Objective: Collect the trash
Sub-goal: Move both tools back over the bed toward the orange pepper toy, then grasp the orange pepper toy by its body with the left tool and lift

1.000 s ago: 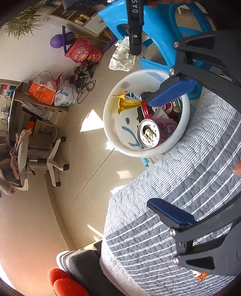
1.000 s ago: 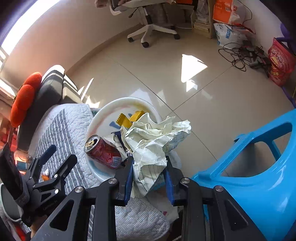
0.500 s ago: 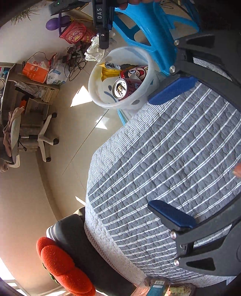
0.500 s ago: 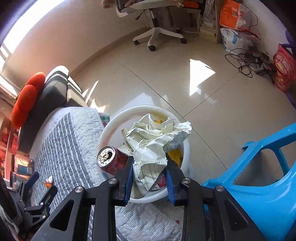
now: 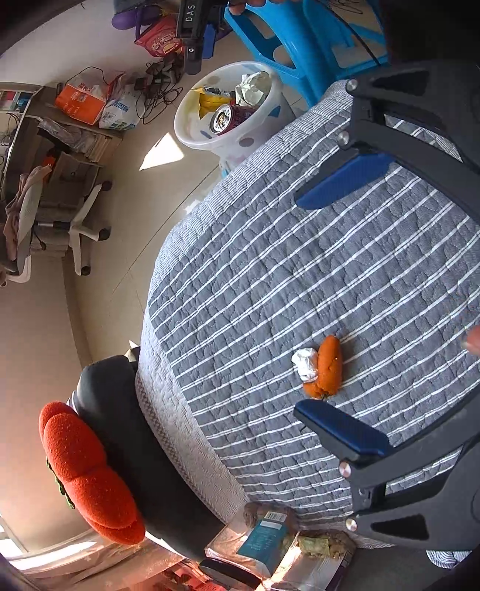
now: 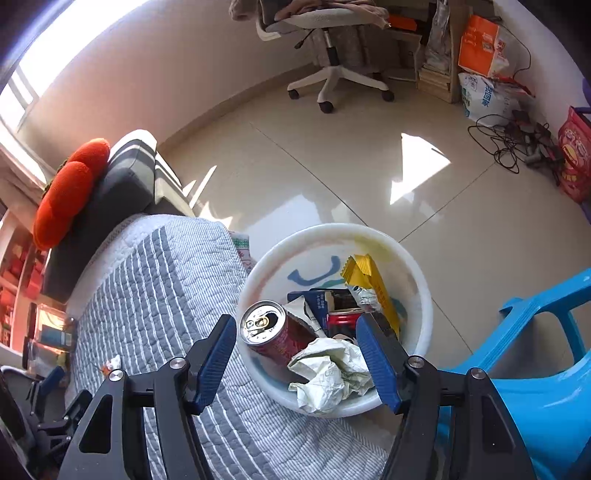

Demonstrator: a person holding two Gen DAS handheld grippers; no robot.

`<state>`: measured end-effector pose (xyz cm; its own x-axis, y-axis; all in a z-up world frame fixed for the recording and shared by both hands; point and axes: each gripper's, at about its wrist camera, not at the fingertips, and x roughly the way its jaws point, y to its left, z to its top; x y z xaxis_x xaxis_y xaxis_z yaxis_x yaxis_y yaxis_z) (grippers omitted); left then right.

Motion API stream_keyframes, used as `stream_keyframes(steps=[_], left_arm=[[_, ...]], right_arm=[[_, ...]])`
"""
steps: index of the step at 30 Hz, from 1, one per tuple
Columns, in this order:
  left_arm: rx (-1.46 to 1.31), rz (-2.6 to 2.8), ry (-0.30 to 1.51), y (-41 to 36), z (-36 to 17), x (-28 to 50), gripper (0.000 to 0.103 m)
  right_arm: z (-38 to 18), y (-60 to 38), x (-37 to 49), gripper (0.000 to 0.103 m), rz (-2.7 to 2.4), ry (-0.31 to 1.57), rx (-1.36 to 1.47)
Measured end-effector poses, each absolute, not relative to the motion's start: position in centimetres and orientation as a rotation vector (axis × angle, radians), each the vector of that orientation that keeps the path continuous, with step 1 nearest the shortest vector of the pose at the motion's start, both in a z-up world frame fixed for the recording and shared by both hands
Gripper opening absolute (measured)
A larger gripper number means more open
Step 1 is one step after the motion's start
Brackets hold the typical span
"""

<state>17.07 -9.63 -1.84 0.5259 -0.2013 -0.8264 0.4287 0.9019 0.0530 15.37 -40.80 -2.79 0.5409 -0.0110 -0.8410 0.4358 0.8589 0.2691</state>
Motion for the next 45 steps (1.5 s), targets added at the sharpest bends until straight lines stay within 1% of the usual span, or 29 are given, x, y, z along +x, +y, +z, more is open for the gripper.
stream_keyframes(steps=[6,12,19,20,21,25,26,29,31,33,34,35,36,37,38,39,40,43,44,45], left_arm=[[0.190,-0.311,1.020,-5.3,-2.2,17.9,0.102],[0.127,-0.255,1.129,-1.9,-4.2,19.0,0.102],[0.047,-0.251,1.224,-0.6,-7.3,20.8,0.102],[0.033,-0.275,1.226,-0.8,-7.7,21.1,0.101],[0.024,-0.298,1.227,-1.1,-8.0,21.3,0.096],[0.055,-0.331,1.226,-2.5,-9.6,22.2,0.085],[0.068,-0.332,1.224,-2.8,-9.9,22.4,0.081],[0.069,-0.333,1.230,-3.4,-10.6,22.9,0.075],[0.065,-0.334,1.237,-3.7,-11.0,23.3,0.069],[0.056,-0.335,1.244,-3.7,-11.3,23.6,0.058],[0.051,-0.330,1.245,-3.7,-11.4,23.7,0.057],[0.045,-0.330,1.243,-3.7,-11.3,23.7,0.054],[0.038,-0.336,1.244,-3.7,-11.3,23.8,0.048],[0.037,-0.340,1.246,-3.6,-11.2,23.8,0.046],[0.040,-0.344,1.248,-3.4,-11.1,23.8,0.040],[0.036,-0.359,1.253,-3.3,-11.0,23.7,0.033],[0.036,-0.368,1.255,-3.1,-10.9,23.6,0.032],[0.058,-0.375,1.248,-2.2,-10.3,23.0,0.027],[0.059,-0.379,1.245,-1.8,-10.0,22.8,0.022],[0.054,-0.386,1.244,-1.4,-9.8,22.7,0.000]], right_arm=[[-2.8,-38.4,16.3,0.072,-0.255,0.990,0.462],[-3.2,-35.4,17.5,0.072,-0.217,1.018,0.434],[-4.0,-32.3,18.5,0.073,-0.178,1.058,0.372],[-4.2,-31.9,18.6,0.073,-0.174,1.066,0.361],[-4.4,-31.6,18.6,0.073,-0.170,1.073,0.353],[-4.8,-30.9,18.8,0.073,-0.159,1.090,0.326],[-4.9,-30.9,18.8,0.073,-0.159,1.094,0.319],[-5.3,-30.7,18.9,0.073,-0.157,1.108,0.306],[-5.5,-30.6,19.0,0.073,-0.157,1.117,0.297],[-5.7,-30.5,19.1,0.073,-0.157,1.122,0.290],[-5.7,-30.4,19.2,0.073,-0.156,1.124,0.290],[-5.8,-30.3,19.3,0.073,-0.155,1.126,0.289],[-5.8,-30.2,19.3,0.073,-0.154,1.127,0.289],[-5.8,-30.0,19.4,0.073,-0.152,1.127,0.287],[-5.8,-29.9,19.5,0.073,-0.151,1.128,0.285],[-5.9,-29.7,19.6,0.073,-0.149,1.130,0.283],[-5.9,-29.5,19.8,0.073,-0.147,1.132,0.281],[-6.1,-28.8,20.2,0.073,-0.140,1.137,0.276],[-6.2,-28.4,20.4,0.073,-0.136,1.139,0.274],[-6.2,-28.0,20.6,0.073,-0.132,1.140,0.273]])
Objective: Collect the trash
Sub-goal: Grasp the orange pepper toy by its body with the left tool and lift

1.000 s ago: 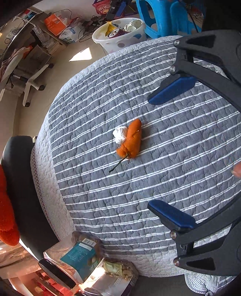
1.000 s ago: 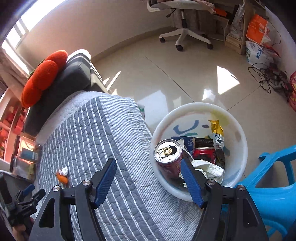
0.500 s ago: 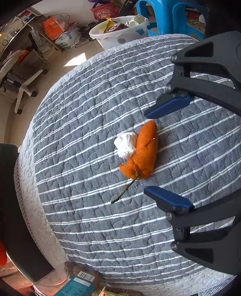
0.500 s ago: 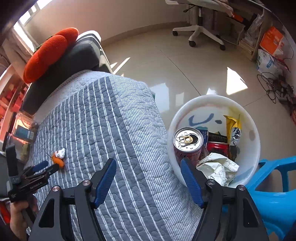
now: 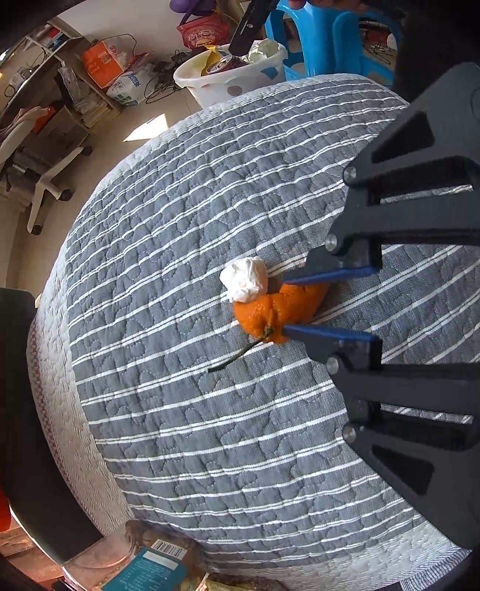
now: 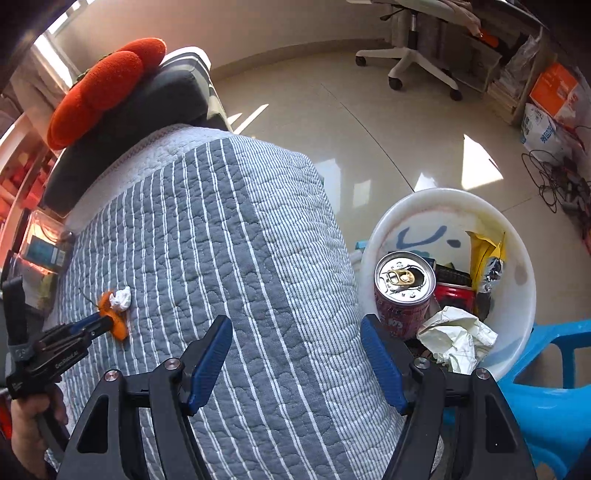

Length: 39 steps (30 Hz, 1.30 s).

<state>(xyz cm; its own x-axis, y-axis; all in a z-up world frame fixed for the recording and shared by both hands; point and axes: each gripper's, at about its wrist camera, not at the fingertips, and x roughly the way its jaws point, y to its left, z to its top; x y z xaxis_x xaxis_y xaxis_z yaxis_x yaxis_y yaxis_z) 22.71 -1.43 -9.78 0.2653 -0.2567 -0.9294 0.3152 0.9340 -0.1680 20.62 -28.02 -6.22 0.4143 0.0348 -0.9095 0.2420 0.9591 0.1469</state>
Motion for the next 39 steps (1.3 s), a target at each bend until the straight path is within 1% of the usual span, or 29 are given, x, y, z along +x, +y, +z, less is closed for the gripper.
stream_keyframes(steps=[1,10,11,12,14,15,18,23,25,27,28,31,32,33,39], left_arm=[[0.047,-0.390,1.247,-0.9,-9.6,22.6,0.001],[-0.028,-0.350,1.221,4.7,-7.7,21.9,0.002],[-0.042,-0.345,1.224,5.1,-7.6,21.9,0.014],[-0.059,-0.336,1.223,5.5,-7.6,22.0,0.036],[-0.092,-0.306,1.202,6.2,-7.3,22.0,0.058],[-0.118,-0.310,1.200,6.3,-7.3,22.2,0.059],[-0.195,-0.329,1.246,5.3,-8.3,23.0,0.059],[-0.263,-0.331,1.331,1.4,-10.7,23.8,0.059],[-0.277,-0.319,1.345,0.4,-11.3,24.1,0.057],[-0.272,-0.300,1.369,-0.4,-12.0,24.3,0.044],[-0.267,-0.289,1.379,-0.5,-12.2,24.2,0.042],[-0.255,-0.282,1.376,-0.9,-11.9,24.1,0.029],[-0.257,-0.291,1.377,-1.0,-11.8,24.1,0.023],[-0.257,-0.294,1.378,-0.9,-11.6,24.0,0.020],[-0.200,-0.239,1.334,2.3,-10.0,23.7,0.018]], right_arm=[[-6.3,-27.6,20.8,0.073,-0.127,1.141,0.272],[-7.7,-21.4,23.3,0.073,-0.038,1.169,0.260],[-7.9,-20.6,23.5,0.073,-0.026,1.174,0.256],[-8.1,-19.9,23.7,0.073,-0.016,1.177,0.250],[-8.4,-18.7,23.9,0.073,0.002,1.185,0.233],[-8.5,-18.3,23.9,0.073,0.008,1.190,0.224],[-8.8,-18.0,23.7,0.073,0.011,1.202,0.209],[-8.7,-19.7,23.6,0.073,-0.024,1.206,0.223],[-8.8,-20.6,23.3,0.073,-0.040,1.207,0.236],[-8.8,-21.4,23.2,0.073,-0.054,1.209,0.243],[-8.8,-21.7,23.2,0.073,-0.060,1.210,0.242],[-9.0,-22.1,23.4,0.073,-0.072,1.214,0.245],[-9.0,-22.1,23.6,0.073,-0.073,1.216,0.248],[-9.1,-22.0,23.8,0.073,-0.073,1.217,0.251],[-9.8,-19.0,25.5,0.073,-0.025,1.228,0.281]])
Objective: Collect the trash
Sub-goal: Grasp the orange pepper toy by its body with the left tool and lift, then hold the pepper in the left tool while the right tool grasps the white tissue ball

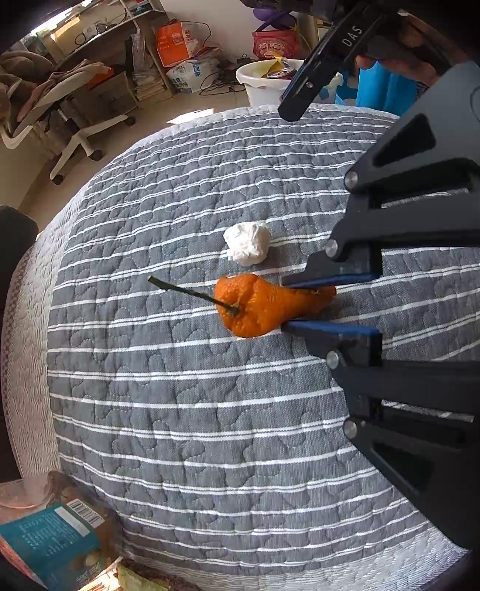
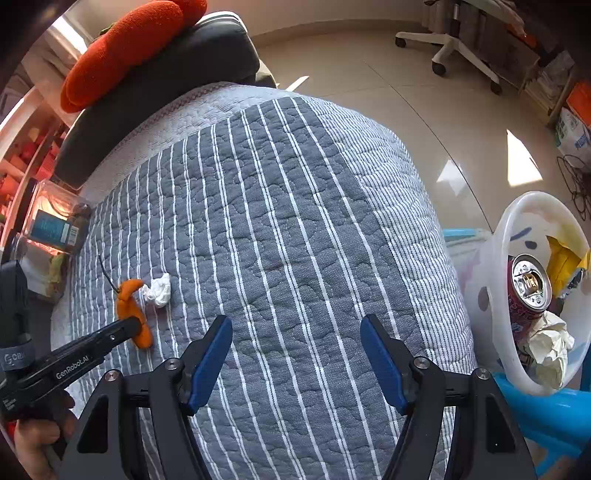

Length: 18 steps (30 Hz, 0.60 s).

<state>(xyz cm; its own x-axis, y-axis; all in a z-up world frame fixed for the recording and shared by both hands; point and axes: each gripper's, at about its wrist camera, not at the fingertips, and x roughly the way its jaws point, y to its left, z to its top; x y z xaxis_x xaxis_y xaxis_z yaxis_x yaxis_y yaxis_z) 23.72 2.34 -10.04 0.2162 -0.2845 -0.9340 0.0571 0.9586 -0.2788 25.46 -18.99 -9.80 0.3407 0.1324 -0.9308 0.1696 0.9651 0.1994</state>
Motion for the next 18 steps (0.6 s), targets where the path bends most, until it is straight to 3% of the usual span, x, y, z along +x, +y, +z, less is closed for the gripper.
stream_keyframes(steps=[18], left_arm=[[-0.037,-0.139,1.236,8.8,-7.3,21.8,0.018]], right_arm=[[-13.0,-7.4,29.3,0.073,0.132,1.241,0.230]])
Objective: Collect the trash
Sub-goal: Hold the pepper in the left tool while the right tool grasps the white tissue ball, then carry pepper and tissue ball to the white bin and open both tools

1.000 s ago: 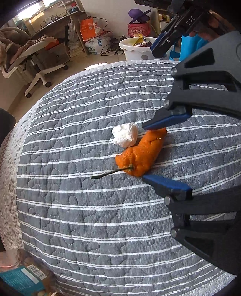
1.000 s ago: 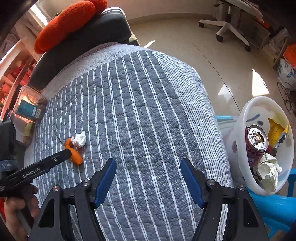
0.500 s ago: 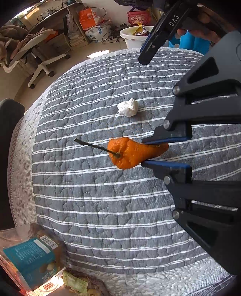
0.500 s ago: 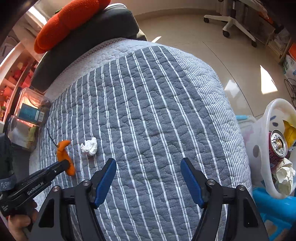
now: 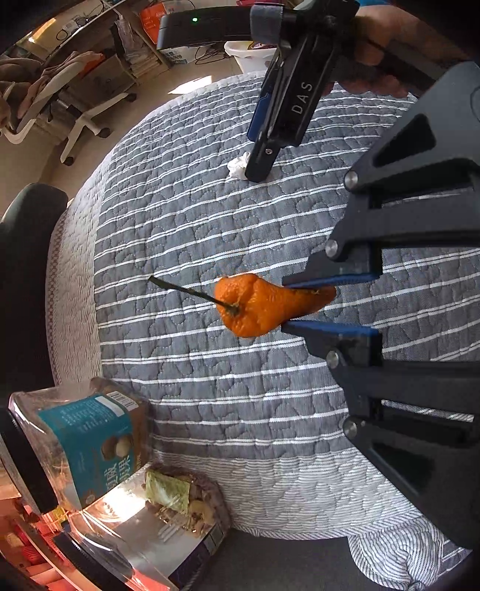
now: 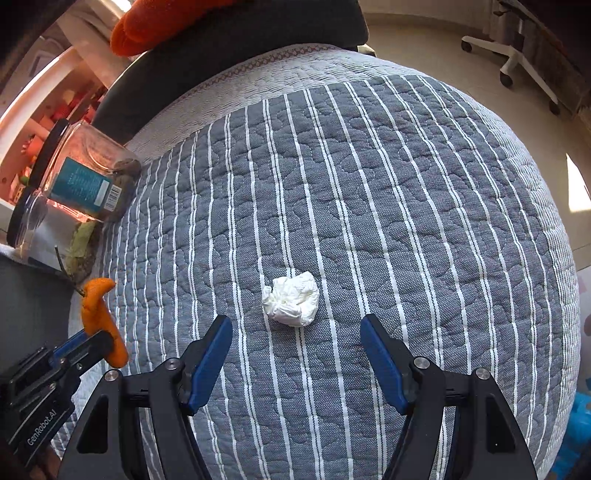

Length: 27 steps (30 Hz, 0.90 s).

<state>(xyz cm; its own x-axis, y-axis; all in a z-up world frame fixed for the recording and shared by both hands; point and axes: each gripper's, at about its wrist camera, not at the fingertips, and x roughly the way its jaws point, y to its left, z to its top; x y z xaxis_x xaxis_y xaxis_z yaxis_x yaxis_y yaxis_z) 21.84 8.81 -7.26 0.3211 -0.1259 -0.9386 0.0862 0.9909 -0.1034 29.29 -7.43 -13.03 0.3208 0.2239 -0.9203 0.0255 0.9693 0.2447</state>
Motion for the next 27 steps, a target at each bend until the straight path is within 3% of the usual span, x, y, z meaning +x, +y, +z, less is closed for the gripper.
stream_keyframes(steps=[4,11,27], left_arm=[[-0.036,-0.136,1.235,9.8,-7.2,21.2,0.018],[-0.020,-0.124,1.230,10.3,-6.8,20.5,0.018],[-0.025,-0.152,1.171,8.5,-5.1,20.2,0.019]], right_arm=[[-13.4,-6.4,29.9,0.067,0.131,1.219,0.198],[-14.0,-4.2,30.5,0.031,0.146,1.200,0.104],[-9.9,-6.5,29.1,0.029,0.113,1.116,0.082]])
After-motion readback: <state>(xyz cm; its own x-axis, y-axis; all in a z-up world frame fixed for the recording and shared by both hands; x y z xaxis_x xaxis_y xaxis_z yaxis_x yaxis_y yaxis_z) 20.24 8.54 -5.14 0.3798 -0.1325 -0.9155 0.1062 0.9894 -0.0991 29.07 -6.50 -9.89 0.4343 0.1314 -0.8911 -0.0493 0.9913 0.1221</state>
